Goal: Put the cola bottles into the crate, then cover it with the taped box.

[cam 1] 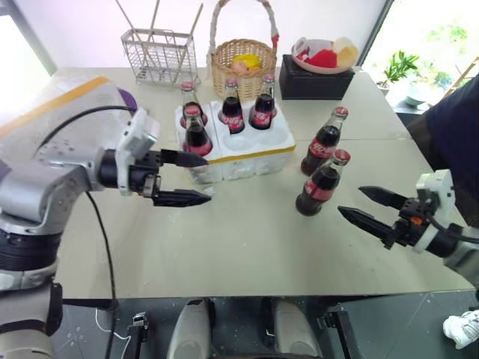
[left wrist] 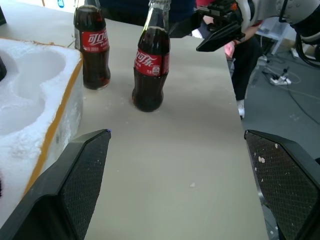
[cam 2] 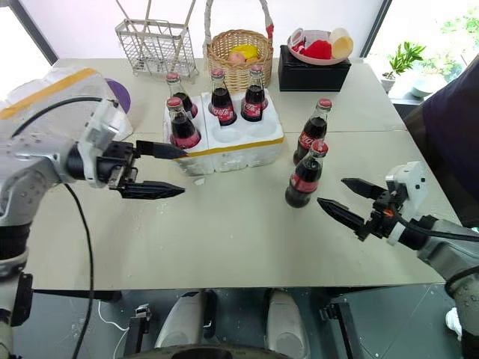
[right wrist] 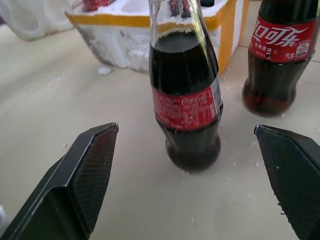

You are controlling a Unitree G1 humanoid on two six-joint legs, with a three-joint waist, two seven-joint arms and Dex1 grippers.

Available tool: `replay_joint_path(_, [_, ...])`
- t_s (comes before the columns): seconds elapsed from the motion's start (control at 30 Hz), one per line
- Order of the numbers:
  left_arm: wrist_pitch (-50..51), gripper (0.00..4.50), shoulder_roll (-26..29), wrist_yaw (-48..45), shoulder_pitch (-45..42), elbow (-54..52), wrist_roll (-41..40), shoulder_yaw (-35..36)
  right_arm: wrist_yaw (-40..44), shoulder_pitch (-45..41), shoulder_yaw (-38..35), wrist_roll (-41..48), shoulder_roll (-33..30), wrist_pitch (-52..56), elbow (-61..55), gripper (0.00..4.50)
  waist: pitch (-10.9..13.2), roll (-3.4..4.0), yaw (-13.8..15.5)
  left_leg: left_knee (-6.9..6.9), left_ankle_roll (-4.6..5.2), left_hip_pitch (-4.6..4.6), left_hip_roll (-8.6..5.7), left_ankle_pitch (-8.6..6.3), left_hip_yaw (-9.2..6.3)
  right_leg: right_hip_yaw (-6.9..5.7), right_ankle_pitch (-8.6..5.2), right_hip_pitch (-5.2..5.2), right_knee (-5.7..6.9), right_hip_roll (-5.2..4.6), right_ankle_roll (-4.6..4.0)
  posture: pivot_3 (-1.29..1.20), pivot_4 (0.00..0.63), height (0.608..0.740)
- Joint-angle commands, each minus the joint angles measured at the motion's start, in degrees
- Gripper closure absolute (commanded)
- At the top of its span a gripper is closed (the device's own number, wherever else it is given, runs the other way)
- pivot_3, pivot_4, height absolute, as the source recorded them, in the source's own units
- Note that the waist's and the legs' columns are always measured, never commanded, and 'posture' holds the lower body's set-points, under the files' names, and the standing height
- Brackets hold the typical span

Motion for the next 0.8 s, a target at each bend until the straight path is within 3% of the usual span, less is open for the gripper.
replay_joint_path(0.03, [-1.9,0.01,-0.8,1.4,-0.9,-0.6,0.5,0.2,-1.0,-2.1,0.9,0.4,1.0,-1.9,-0.1,0.0,0.0,0.0,0.0,0.0,0.0,0.0,0.0,0.0,-0.01,0.0,0.0,0.0,0.0,0.0,0.0,0.0,0.15,0.74])
replay_joint_path(0.8, [-0.5,0.01,-3.2,4.3,-4.1,-0.2,-0.6,-0.2,-2.1,-16.8,16.8,-7.6,9.2,-7.5,16.5,0.0,0.0,0.01,-0.1,0.05,0.01,-0.01,-0.01,0.0,-0.01,0.0,0.01,0.01,0.03,0.02,0.01,0.0,0.15,0.74])
